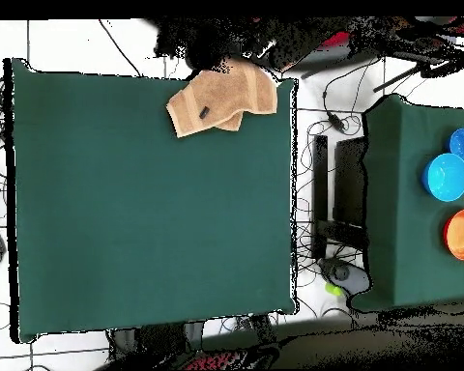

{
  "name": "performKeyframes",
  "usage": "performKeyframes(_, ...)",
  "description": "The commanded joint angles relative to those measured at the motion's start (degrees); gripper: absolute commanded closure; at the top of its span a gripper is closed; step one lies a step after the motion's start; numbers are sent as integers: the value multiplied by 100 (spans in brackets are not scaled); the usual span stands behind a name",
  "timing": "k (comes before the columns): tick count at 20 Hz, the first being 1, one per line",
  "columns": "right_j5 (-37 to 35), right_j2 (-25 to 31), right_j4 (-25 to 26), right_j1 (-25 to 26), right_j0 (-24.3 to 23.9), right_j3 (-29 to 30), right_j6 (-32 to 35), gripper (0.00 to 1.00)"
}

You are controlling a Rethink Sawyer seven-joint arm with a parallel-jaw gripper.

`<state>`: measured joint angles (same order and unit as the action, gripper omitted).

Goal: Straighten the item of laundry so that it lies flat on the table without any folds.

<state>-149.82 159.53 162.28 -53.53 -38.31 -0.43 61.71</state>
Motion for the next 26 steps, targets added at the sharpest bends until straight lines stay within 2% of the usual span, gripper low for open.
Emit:
performKeyframes(1, -427, 385, -330, -533, 169, -30, 140, 100)
performKeyframes(12, -351, 372, -413, -549, 177, -49, 486, 100)
performKeyframes(26, -245, 416, -442, -539, 171, -75, 515, 100)
